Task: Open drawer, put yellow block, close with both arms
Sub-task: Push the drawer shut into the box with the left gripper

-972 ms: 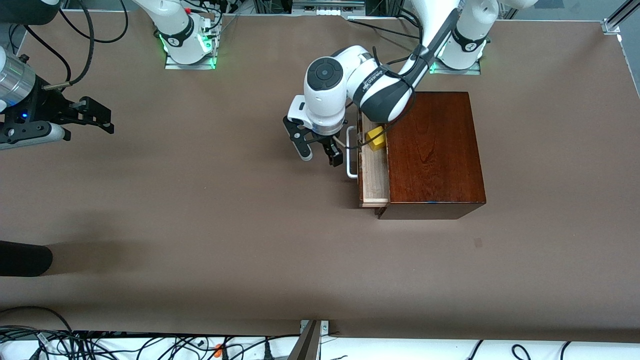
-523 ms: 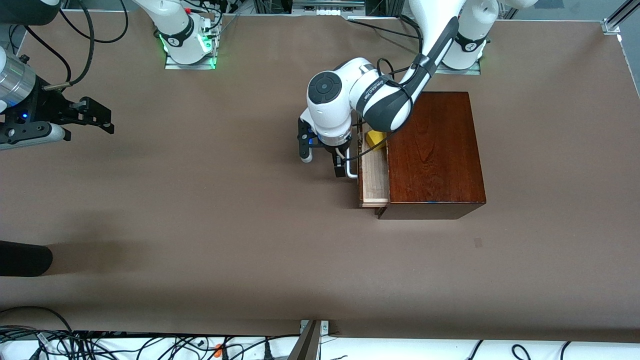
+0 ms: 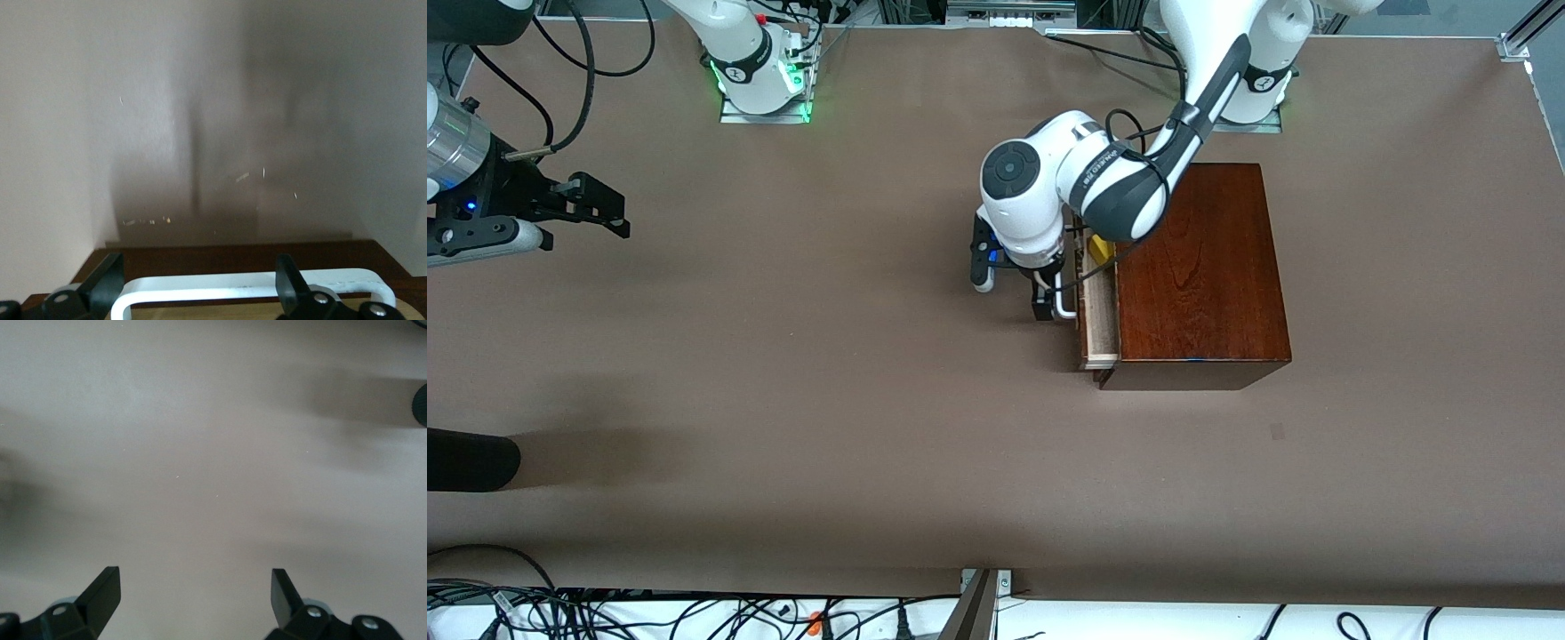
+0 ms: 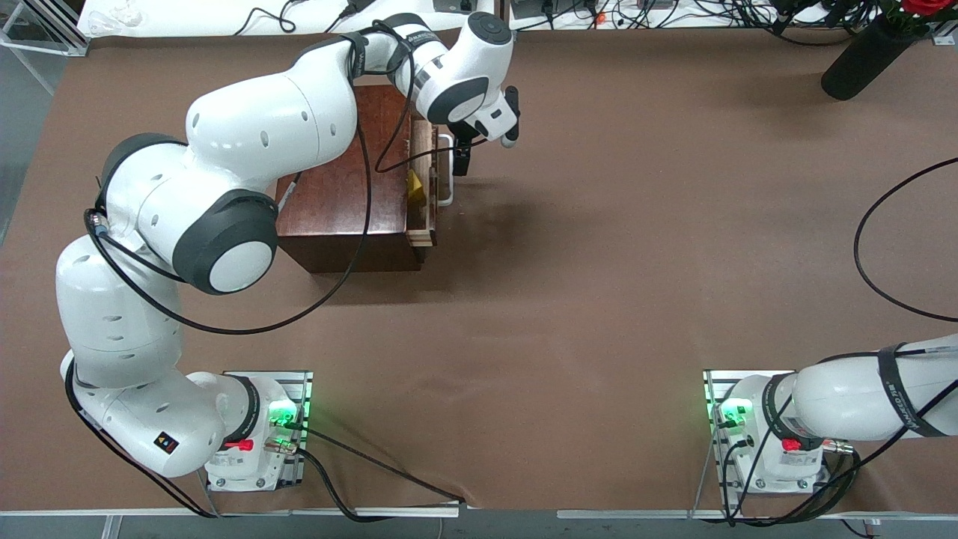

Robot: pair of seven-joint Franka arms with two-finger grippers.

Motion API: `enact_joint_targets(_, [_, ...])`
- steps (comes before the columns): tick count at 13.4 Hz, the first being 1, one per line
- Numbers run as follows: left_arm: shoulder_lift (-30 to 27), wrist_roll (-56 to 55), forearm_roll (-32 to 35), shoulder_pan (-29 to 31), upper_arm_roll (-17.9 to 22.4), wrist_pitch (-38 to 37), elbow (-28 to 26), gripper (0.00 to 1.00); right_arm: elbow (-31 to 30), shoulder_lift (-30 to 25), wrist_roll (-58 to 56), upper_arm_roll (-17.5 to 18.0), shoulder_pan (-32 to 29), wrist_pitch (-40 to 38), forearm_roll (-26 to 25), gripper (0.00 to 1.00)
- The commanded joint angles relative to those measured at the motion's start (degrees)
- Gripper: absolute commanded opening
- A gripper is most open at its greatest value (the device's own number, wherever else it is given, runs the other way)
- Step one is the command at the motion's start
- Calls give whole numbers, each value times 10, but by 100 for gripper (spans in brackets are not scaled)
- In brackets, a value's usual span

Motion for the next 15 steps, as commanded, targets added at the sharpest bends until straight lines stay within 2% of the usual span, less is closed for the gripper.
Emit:
enact_joint_targets(1, [-6, 28, 20, 26, 0, -41, -4, 100, 8, 3, 8, -3, 2, -2, 5, 100])
enact_joint_targets(12, [-10, 27, 21, 52, 1, -65, 1, 100, 8, 3, 8, -3, 2, -2, 5, 100])
enact_joint_targets(15, [-10, 27, 39, 51, 1, -70, 1, 100, 8, 3, 8, -3, 2, -2, 5, 100])
